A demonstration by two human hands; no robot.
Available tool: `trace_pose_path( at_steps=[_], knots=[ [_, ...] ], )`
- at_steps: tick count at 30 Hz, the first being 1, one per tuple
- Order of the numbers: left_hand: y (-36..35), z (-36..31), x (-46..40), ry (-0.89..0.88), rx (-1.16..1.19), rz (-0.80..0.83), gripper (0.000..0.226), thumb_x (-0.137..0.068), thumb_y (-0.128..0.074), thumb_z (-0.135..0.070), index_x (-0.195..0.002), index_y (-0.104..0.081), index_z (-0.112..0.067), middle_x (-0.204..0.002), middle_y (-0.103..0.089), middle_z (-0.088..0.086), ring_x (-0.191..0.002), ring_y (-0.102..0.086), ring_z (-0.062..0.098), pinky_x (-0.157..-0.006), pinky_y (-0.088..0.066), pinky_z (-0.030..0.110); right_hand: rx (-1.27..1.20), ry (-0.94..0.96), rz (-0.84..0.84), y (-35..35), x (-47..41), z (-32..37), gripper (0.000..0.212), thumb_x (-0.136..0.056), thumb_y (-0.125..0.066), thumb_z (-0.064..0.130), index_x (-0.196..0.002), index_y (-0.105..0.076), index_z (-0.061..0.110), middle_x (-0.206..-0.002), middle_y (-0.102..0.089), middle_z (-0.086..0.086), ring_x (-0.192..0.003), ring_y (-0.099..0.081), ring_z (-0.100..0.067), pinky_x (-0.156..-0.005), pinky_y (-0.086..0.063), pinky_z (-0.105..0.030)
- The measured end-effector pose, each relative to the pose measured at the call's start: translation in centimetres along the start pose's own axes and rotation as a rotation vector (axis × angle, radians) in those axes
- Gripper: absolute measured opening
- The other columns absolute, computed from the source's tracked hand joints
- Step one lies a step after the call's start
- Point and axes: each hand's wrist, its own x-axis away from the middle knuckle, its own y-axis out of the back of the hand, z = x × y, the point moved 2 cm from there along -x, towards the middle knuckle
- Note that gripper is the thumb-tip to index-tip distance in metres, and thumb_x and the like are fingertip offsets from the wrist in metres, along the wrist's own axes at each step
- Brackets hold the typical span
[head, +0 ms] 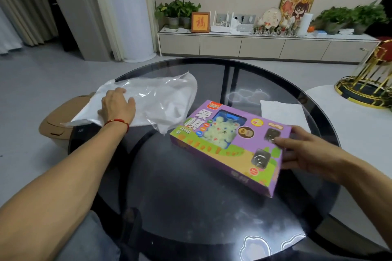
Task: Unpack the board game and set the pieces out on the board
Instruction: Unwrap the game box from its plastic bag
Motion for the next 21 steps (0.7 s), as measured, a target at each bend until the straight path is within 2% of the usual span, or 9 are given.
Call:
trace_pose_path(
  at_steps=[3, 5, 7, 11, 13, 15, 17, 19, 21],
  knots=[
    [0.2, -3.0, 0.7, -0.141, 0.132, -0.096, 0.032, -0.096, -0.056, -0.02, -0.127, -0.061, -0.014, -0.134, -0.055, 0.015, -0.126, -0.049, 0.037, -0.105, -0.04, 0.052, 0.153, 0.063, -0.057, -2.3, -0.4, -0.4, 0.041, -0.096, -0.066, 0.016, -0.132, -0.045, 0.016, -0.089, -0.078, -0.015, -0.083, -0.077, -0.035, -0.07, -0.064, -0.048],
    [0.6, -4.3, 1.1, -0.225, 0.146, -0.147, 0.033, -0.096, -0.055, -0.012, -0.128, -0.061, -0.009, -0.134, -0.056, 0.016, -0.126, -0.049, 0.037, -0.107, -0.039, 0.047, 0.229, 0.088, -0.106, -3.2, -1.0, -0.4, 0.044, -0.093, -0.073, 0.023, -0.127, -0.047, 0.015, -0.092, -0.078, -0.012, -0.082, -0.077, -0.033, -0.073, -0.063, -0.053],
    [1.5, -4.9, 1.3, -0.303, 0.126, -0.211, 0.037, -0.094, -0.053, -0.004, -0.13, -0.059, -0.001, -0.136, -0.055, 0.02, -0.127, -0.048, 0.038, -0.108, -0.036, 0.044, 0.446, 0.109, -0.181, -3.6, -1.5, -0.2, 0.047, -0.088, -0.076, 0.038, -0.121, -0.048, 0.018, -0.104, -0.074, -0.004, -0.084, -0.076, -0.028, -0.072, -0.064, -0.049],
    [4.1, -6.3, 1.6, -0.502, 0.159, -0.339, 0.044, -0.087, -0.052, 0.01, -0.131, -0.055, 0.008, -0.134, -0.054, 0.027, -0.127, -0.049, 0.041, -0.11, -0.034, 0.04, 0.797, 0.113, -0.25, -4.5, -1.7, 0.4, 0.043, -0.09, -0.065, 0.048, -0.116, -0.046, 0.02, -0.103, -0.068, -0.005, -0.069, -0.072, -0.022, -0.067, -0.063, -0.041],
    [5.1, -7.4, 1.6, -0.594, 0.151, -0.374, 0.047, -0.084, -0.051, 0.011, -0.131, -0.054, 0.009, -0.134, -0.053, 0.028, -0.126, -0.048, 0.041, -0.111, -0.033, 0.039, 0.812, 0.096, -0.249, -4.8, -2.0, 0.6, 0.043, -0.091, -0.064, 0.048, -0.115, -0.045, 0.017, -0.105, -0.068, -0.007, -0.069, -0.071, -0.02, -0.059, -0.06, -0.034],
    [6.2, -8.9, 1.3, -0.631, 0.136, -0.388, 0.048, -0.084, -0.05, 0.008, -0.132, -0.053, 0.008, -0.134, -0.053, 0.027, -0.126, -0.048, 0.04, -0.111, -0.032, 0.037, 0.653, 0.041, -0.263, -5.1, -2.3, 0.8, 0.047, -0.089, -0.069, 0.042, -0.117, -0.046, 0.013, -0.107, -0.068, -0.008, -0.072, -0.072, -0.02, -0.055, -0.059, -0.031],
    [7.5, -10.7, 1.0, -0.641, 0.132, -0.397, 0.048, -0.085, -0.049, 0.005, -0.132, -0.053, 0.007, -0.134, -0.052, 0.026, -0.126, -0.048, 0.04, -0.112, -0.031, 0.034, 0.521, 0.03, -0.273, -5.3, -2.3, 1.2, 0.045, -0.087, -0.073, 0.035, -0.115, -0.052, 0.007, -0.097, -0.071, -0.008, -0.065, -0.074, -0.019, -0.048, -0.056, -0.025],
    [8.6, -12.5, 0.7, -0.652, 0.133, -0.415, 0.047, -0.085, -0.049, 0.006, -0.132, -0.054, 0.006, -0.134, -0.052, 0.025, -0.125, -0.049, 0.038, -0.11, -0.032, 0.032, 0.591, 0.059, -0.254, -5.6, -2.0, 1.6, 0.029, -0.091, -0.068, 0.033, -0.103, -0.061, 0.008, -0.082, -0.072, -0.004, -0.057, -0.07, -0.014, -0.042, -0.046, -0.017],
    [9.5, -14.2, 0.8, -0.669, 0.15, -0.42, 0.048, -0.084, -0.047, 0.007, -0.131, -0.054, 0.005, -0.134, -0.053, 0.024, -0.125, -0.049, 0.037, -0.109, -0.032, 0.028, 0.791, 0.086, -0.25, -5.8, -2.1, 2.0, 0.028, -0.095, -0.06, 0.042, -0.092, -0.063, 0.014, -0.081, -0.073, -0.004, -0.065, -0.071, -0.017, -0.054, -0.05, -0.021]
  ],
)
